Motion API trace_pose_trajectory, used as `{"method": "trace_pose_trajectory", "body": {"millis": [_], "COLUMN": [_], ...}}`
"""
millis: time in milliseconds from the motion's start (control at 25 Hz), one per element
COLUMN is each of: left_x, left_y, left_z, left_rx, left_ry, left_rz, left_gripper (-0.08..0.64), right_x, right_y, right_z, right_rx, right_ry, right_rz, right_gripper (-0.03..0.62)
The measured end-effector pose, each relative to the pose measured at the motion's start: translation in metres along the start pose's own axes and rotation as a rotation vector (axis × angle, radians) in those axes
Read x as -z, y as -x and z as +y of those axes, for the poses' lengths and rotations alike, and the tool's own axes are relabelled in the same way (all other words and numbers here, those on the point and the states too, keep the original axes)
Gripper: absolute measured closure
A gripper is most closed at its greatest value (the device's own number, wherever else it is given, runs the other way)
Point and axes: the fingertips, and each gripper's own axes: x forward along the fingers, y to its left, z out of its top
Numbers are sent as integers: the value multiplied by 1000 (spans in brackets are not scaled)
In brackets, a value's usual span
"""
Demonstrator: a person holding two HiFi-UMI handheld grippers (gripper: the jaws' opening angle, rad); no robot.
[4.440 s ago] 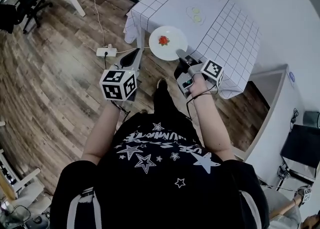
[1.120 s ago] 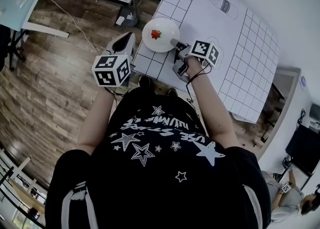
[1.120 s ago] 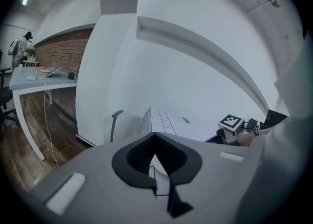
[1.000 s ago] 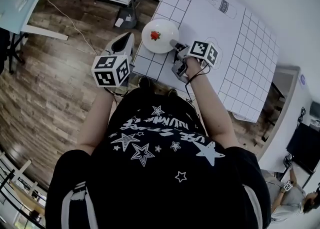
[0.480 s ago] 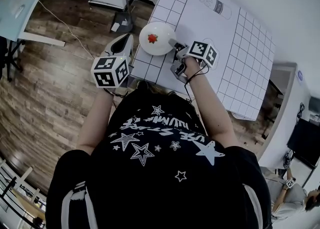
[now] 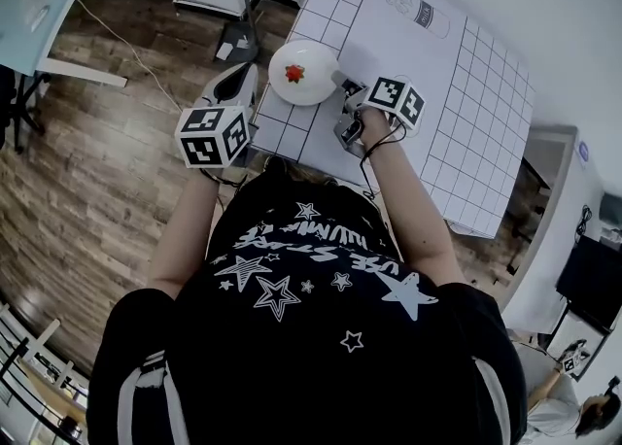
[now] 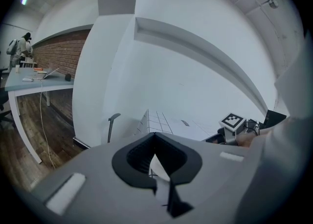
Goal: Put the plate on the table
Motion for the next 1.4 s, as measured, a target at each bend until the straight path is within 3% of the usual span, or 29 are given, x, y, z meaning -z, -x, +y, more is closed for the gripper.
{"method": "trace_pose_trajectory", "body": {"millis": [200, 440, 600, 960, 1400], "left_x": [2, 3, 11, 30, 44], "left_y": [2, 7, 15, 34, 52], "left_z": [-13, -52, -84, -153, -203], "left_rx": [-20, -44, -63, -120, -209], "left_ry": [-10, -17, -29, -23, 15], "left_rz": [5, -18, -29, -73, -104], "left_gripper": [551, 551, 551, 551, 551], "right_x": [-6, -20, -23, -1, 13], "right_y": [14, 48, 71, 132, 158], "right_z": [-1, -4, -5, 6, -5], "right_rx": [-17, -115, -182, -371, -440], "right_ry": [44, 46, 104, 249, 371], "right_rz": [-5, -31, -2, 78, 184], "right_gripper": [477, 479, 525, 563, 574]}}
